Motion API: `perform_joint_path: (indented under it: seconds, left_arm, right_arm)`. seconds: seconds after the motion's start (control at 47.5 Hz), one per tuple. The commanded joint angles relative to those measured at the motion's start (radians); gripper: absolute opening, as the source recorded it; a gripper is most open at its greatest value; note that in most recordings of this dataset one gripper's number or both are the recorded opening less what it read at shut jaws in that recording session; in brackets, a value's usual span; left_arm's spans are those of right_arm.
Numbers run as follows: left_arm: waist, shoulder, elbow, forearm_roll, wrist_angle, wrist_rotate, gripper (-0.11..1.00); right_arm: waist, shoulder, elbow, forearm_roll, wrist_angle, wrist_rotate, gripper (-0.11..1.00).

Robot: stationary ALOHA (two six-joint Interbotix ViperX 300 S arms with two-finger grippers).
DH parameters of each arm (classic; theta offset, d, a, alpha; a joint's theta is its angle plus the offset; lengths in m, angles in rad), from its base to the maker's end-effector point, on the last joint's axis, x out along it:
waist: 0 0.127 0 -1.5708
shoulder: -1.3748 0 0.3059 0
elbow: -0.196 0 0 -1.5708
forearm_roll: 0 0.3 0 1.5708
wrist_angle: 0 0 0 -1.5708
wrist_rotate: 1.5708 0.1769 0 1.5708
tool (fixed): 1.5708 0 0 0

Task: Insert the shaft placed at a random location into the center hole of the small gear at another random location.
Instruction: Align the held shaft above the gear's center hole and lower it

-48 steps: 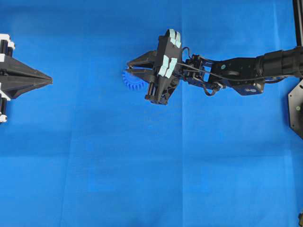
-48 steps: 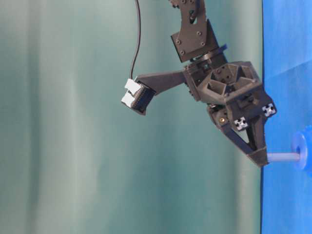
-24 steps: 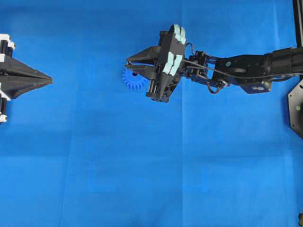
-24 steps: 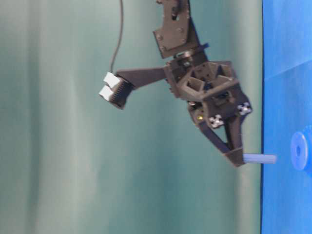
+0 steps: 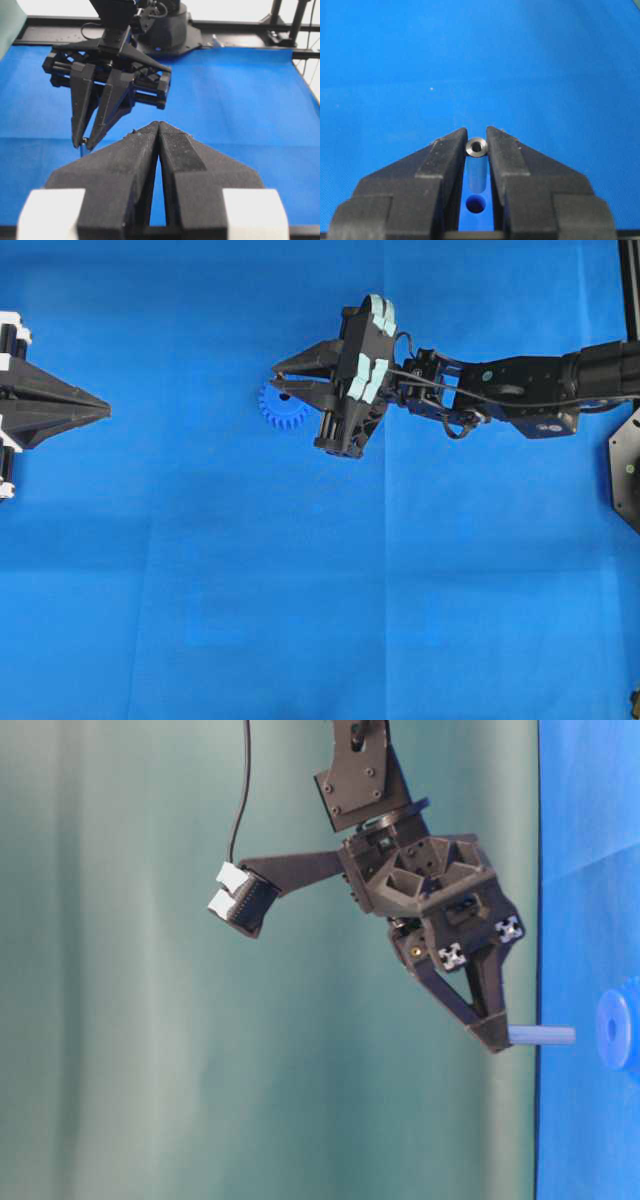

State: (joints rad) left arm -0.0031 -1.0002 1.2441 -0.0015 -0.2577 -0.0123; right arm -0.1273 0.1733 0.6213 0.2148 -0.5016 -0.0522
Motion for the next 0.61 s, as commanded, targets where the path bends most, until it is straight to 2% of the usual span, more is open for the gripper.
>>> perform_joint_path:
  seconds: [0.0,0.253,0.589]
  left_arm:
    - [0.0,0.005,-0.009,0.0,-0.011,-0.002,0.0]
    - [0.0,0.005,-0.008,0.0,-0.011,-0.002,0.0]
    - [0.0,0.008,-0.006,0.0,-0.011,-0.002,0.0]
  right_arm:
    - [0.002,0.0,-0.012,0.006,-0.008,0.0,0.03]
    - [0.003,0.049,-0.015,0.026,-0.017,0.0,0.03]
    - [0.003,0.091,-0.015,0.028,-0.038,0.0,0.03]
